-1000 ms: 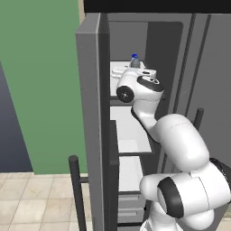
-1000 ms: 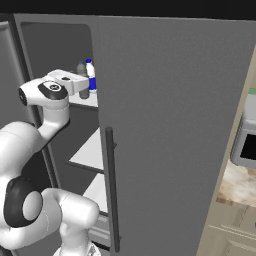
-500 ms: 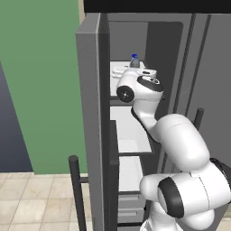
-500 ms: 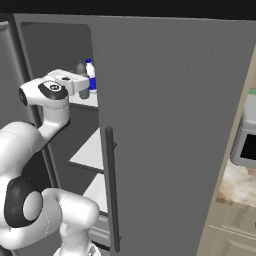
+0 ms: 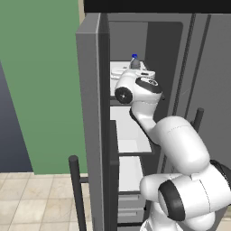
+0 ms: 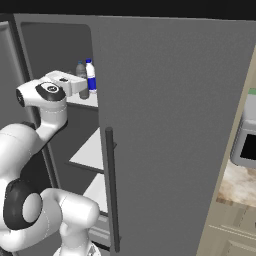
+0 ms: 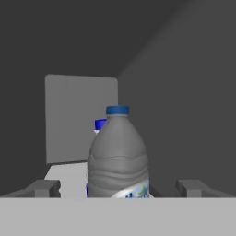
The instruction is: Take the bottled waters from the counter and place them in the freezer to freeze. Close the freezer door after placing the bottles.
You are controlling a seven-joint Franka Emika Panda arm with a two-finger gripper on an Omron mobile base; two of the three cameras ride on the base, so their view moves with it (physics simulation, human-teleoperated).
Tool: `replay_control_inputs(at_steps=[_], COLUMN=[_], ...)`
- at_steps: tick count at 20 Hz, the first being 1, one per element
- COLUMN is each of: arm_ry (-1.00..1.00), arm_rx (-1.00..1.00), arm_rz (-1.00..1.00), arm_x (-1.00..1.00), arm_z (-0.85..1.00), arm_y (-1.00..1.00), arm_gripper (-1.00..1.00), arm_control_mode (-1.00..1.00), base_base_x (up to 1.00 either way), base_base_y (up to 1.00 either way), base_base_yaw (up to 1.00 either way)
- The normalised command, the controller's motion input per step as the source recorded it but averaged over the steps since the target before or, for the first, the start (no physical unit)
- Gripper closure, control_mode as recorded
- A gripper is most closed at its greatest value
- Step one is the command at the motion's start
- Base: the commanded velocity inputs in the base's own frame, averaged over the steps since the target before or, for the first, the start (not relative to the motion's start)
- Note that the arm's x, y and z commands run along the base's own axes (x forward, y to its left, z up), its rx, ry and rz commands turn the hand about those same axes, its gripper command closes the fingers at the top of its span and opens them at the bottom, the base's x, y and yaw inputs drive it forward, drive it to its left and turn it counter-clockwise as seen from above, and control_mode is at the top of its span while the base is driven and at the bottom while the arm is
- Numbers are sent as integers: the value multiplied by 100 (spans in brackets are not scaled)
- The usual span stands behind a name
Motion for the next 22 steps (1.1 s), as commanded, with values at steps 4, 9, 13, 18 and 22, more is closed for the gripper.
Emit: replay_control_inputs(at_steps=[4, 9, 13, 18, 22], arm_ry=[0, 0, 3, 8, 19], arm_rx=[1, 3, 2, 2, 0], arm_rz=[0, 0, 2, 2, 2], arm_x=[-25, -34, -51, -61, -71], arm_z=[2, 7, 21, 33, 27], arm_y=[0, 0, 0, 0, 0], arm_gripper=[-100, -100, -100, -100, -100], arm_control_mode=[-100, -100, -100, -100, -100], base_base_x=[0, 0, 0, 0, 0], base_base_y=[0, 0, 0, 0, 0], base_base_yaw=[0, 0, 0, 0, 0])
